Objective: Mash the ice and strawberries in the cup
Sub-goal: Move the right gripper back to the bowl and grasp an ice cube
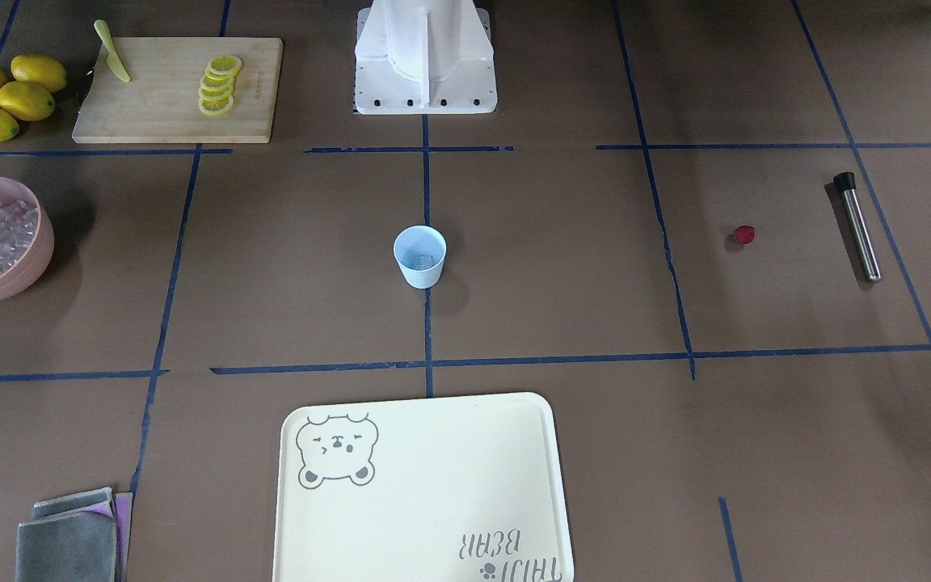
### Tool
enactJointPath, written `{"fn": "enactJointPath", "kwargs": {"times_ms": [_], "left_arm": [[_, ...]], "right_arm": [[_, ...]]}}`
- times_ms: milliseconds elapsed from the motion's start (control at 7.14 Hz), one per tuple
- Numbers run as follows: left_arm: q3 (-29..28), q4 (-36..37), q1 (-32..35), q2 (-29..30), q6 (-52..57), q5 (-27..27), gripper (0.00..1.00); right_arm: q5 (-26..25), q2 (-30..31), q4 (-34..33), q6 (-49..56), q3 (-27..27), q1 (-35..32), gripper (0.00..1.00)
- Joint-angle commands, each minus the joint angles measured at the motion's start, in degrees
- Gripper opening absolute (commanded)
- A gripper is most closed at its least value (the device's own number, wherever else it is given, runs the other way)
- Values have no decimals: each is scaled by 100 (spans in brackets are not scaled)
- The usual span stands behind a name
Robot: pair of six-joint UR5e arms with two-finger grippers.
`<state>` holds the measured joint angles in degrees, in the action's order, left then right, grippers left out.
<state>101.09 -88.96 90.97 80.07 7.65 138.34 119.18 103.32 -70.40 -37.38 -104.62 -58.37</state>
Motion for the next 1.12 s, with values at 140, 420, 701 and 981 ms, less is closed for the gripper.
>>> {"fn": "enactJointPath", "kwargs": {"times_ms": [140,420,701,981], "left_arm": [[8,-7,0,0,0,0,100],[8,1,0,-9,0,0,100],[25,-7,0,-44,0,0,100],[34,-7,0,-44,0,0,100]], "right_arm": [[9,56,35,2,-102,-26,8],[52,74,35,2,-259,-191,0],[114,-13,-18,-816,-979,-246,0],[751,-712,9,-2685,-1218,-158,0]]}}
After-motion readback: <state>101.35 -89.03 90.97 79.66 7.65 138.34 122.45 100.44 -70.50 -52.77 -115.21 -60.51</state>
